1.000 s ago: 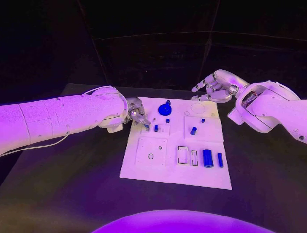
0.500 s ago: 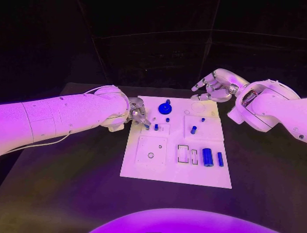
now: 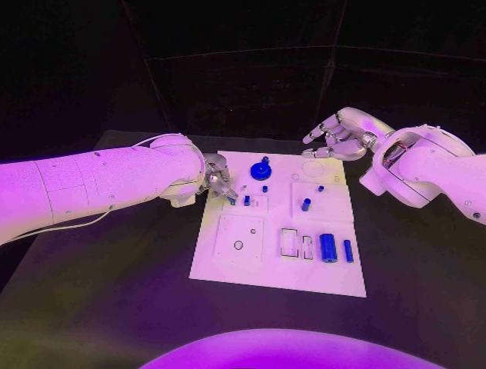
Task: Assemble the parts on the task board
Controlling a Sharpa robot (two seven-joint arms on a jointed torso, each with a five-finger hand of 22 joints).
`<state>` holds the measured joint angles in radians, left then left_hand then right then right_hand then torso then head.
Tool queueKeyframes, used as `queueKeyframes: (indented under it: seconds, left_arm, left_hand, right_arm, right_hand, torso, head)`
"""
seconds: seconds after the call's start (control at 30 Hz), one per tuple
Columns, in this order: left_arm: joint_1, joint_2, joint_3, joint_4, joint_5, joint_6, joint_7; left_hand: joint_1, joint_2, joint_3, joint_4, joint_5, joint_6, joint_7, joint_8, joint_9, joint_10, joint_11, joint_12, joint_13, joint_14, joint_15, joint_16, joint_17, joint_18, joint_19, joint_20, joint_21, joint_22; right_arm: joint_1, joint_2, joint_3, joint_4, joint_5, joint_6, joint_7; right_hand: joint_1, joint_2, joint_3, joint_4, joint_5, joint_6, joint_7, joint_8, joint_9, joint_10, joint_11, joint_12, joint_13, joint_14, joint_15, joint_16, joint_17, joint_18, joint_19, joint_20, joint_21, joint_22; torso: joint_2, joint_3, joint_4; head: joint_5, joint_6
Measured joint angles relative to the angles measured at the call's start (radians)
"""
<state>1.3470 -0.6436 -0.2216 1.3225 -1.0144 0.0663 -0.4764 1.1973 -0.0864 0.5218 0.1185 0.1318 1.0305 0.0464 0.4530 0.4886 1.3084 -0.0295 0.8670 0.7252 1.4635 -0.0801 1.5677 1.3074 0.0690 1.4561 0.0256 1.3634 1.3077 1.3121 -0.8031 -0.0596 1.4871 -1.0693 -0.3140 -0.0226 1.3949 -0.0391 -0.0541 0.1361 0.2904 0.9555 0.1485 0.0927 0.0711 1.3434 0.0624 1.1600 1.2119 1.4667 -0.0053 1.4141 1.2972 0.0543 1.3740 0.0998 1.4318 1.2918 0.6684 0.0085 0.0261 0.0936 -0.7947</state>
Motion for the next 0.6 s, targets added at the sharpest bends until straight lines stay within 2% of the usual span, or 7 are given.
queueKeyframes:
  seconds: [0.6]
  left_arm:
    - [0.000,-0.005,0.000,0.007,-0.002,0.028,-0.008]
  left_hand:
    - [0.000,0.000,0.003,0.003,0.000,-0.002,0.002,0.004,0.001,0.000,0.003,0.000,0.000,0.000,0.000,0.000,0.000,0.000,0.000,0.000,0.000,0.000]
  right_arm:
    - [0.000,0.000,0.000,-0.001,0.000,0.001,-0.002]
  right_hand:
    - [0.000,0.000,0.000,0.000,0.000,0.000,0.000,0.000,0.000,0.000,0.000,0.000,0.000,0.000,0.000,0.000,0.000,0.000,0.000,0.000,0.000,0.000]
  torso:
    - [-0.001,-0.0011,0.0012]
  head:
    - [0.001,-0.004]
